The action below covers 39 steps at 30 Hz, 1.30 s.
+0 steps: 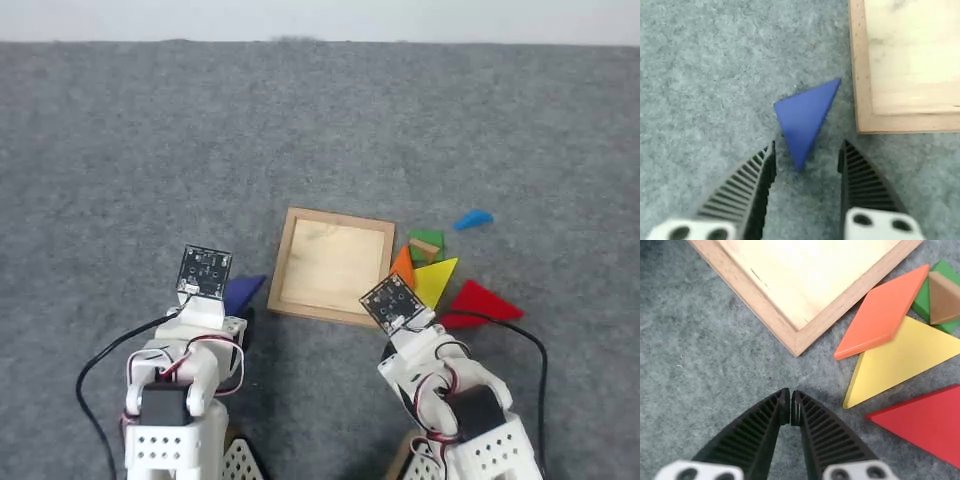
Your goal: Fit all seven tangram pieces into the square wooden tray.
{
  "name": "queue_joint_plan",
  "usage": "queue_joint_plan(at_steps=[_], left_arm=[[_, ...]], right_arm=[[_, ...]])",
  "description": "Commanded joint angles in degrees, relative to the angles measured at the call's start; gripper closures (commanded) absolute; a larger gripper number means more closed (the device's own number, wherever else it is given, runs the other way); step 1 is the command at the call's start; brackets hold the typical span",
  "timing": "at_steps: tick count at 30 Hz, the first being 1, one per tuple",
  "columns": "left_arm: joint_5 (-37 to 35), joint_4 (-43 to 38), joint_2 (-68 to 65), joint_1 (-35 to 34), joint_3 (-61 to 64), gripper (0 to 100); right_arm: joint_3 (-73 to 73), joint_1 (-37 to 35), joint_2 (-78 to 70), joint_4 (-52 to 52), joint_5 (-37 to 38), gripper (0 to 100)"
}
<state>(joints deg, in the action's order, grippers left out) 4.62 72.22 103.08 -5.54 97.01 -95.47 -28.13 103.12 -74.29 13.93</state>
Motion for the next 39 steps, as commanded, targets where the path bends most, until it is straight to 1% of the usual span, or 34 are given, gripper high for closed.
queue_joint_plan(at_steps=[1, 15, 17, 18, 21, 22, 24, 27, 29, 31, 34, 37, 39], left_arm=[[-0.62, 0.09, 1.05, 0.35, -0.57, 80], [-0.62, 0.09, 1.05, 0.26, -0.57, 80], [-0.62, 0.09, 1.05, 0.26, -0.57, 80], [-0.62, 0.09, 1.05, 0.26, -0.57, 80], [-0.62, 0.09, 1.05, 0.35, -0.57, 80], [-0.62, 0.09, 1.05, 0.26, -0.57, 80], [-0.62, 0.09, 1.05, 0.26, -0.57, 80], [-0.62, 0.09, 1.05, 0.26, -0.57, 80], [-0.62, 0.09, 1.05, 0.26, -0.57, 80], [-0.62, 0.09, 1.05, 0.26, -0.57, 80], [-0.62, 0.09, 1.05, 0.26, -0.57, 80], [-0.62, 0.09, 1.05, 0.26, -0.57, 80], [-0.62, 0.09, 1.05, 0.26, -0.57, 80]], right_arm=[[-0.97, -0.31, 0.57, -0.48, -0.53, 96.9], [-0.88, 0.84, 0.57, -0.48, 0.18, 97.1], [-0.88, 4.35, 0.57, -0.48, 2.99, 97.2], [-0.62, 6.99, 0.66, -0.4, 6.42, 97.0], [0.97, 17.19, 0.75, 2.33, 20.04, 96.8], [1.41, 20.44, 0.75, 4.0, 22.95, 96.8], [2.64, 28.88, 0.75, 6.46, 25.14, 96.8], [6.86, 39.69, 0.22, 10.77, 22.51, 96.8], [9.14, 43.21, 0.04, 11.91, 21.19, 96.7], [10.37, 43.3, -0.04, 11.38, 21.01, 95.7], [12.57, 42.33, -2.42, 9.36, 18.46, 88.5], [18.46, 41.63, -10.86, 7.87, 13.01, 81.4], [23.65, 40.84, -19.91, 8.13, 10.37, 80.0]])
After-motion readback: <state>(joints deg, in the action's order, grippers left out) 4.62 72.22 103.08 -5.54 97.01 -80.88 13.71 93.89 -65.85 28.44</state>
